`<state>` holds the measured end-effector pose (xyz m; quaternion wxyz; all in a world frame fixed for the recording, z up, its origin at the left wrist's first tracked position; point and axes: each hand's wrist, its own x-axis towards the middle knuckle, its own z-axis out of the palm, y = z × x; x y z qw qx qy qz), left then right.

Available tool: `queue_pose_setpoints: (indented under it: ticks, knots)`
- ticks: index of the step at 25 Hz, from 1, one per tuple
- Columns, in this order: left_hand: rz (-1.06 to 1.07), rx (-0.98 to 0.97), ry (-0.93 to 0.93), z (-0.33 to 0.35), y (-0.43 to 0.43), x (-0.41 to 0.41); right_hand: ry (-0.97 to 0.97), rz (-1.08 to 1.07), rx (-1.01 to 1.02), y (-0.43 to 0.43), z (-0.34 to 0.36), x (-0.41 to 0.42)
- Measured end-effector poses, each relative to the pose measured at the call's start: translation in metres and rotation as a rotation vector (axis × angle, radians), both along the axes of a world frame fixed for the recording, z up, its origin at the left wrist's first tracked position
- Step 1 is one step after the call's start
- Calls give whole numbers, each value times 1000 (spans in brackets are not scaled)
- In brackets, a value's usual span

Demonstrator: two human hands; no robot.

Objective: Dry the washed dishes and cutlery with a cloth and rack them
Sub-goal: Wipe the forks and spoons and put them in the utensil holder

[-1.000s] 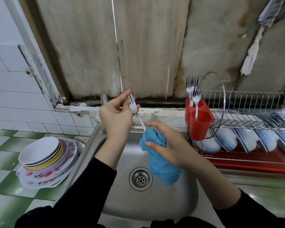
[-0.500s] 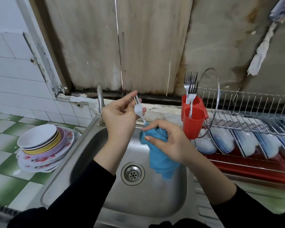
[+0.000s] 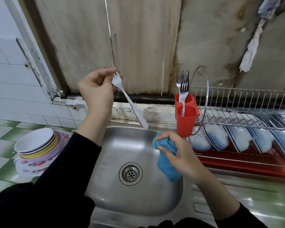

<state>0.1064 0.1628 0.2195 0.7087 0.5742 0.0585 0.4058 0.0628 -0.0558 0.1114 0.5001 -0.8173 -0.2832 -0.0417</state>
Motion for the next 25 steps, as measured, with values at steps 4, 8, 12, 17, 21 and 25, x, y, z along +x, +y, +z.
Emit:
queue_pose_setpoints:
  ticks: [4,8,12,17,21,25]
  knots:
    - [-74,-17,-36,3,-23,9,-272,-155,23,-19,44,-5]
    - [-207,-46,-144,15,-61,22,-542,-535,-46,-42,85,4]
    - [-343,-32,-181,31,-92,37,-531,-752,-75,-67,88,35]
    - [-450,-9,-139,15,-122,58,-338,-739,-185,-76,55,64]
    - [-484,126,-20,-21,-133,73,-367,-798,-236,-74,50,69]
    - [-393,308,72,-45,-136,82,-425,-829,-238,-73,45,69]
